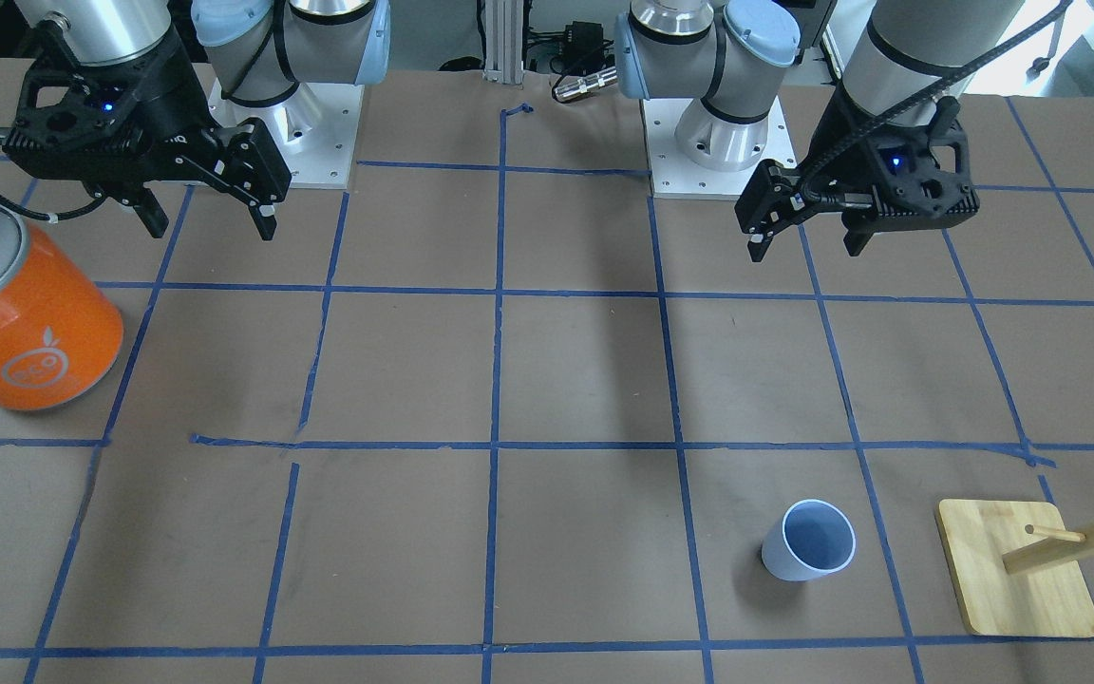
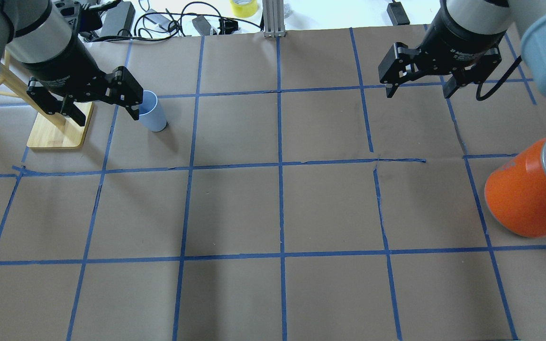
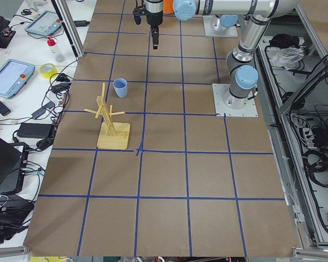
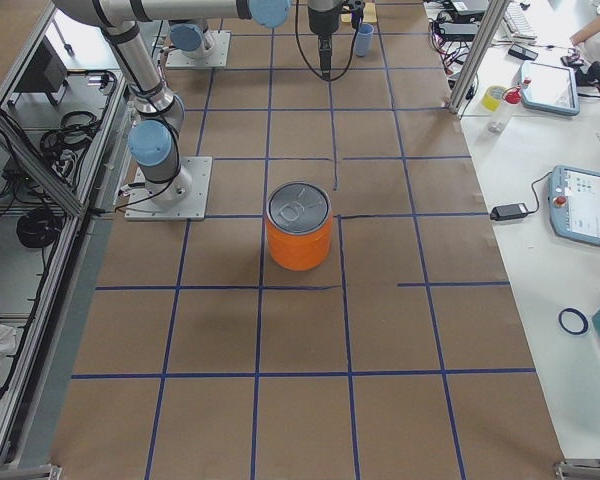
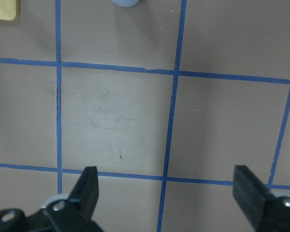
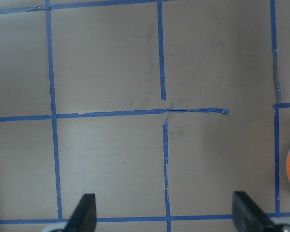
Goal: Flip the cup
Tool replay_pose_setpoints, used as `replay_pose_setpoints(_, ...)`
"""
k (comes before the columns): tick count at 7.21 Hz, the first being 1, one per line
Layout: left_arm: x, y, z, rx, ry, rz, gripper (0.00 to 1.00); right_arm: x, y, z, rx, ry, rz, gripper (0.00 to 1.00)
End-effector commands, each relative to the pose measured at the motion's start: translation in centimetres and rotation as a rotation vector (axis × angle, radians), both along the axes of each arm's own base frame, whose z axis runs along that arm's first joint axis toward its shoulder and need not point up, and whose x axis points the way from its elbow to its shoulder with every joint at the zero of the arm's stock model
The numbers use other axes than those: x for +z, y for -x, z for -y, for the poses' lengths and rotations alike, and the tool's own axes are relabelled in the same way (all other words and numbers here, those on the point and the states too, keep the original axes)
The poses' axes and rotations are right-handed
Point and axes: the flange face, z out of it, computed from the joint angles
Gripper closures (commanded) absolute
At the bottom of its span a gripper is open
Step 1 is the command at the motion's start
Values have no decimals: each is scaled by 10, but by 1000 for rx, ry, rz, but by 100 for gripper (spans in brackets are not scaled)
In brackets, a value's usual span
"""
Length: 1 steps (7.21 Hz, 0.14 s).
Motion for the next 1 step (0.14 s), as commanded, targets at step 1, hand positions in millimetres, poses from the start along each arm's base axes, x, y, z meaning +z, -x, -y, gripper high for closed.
replay_pose_setpoints(1, -1, 0, 0, 1, -3, -2, 0, 0, 0, 0, 0, -1, 1, 0)
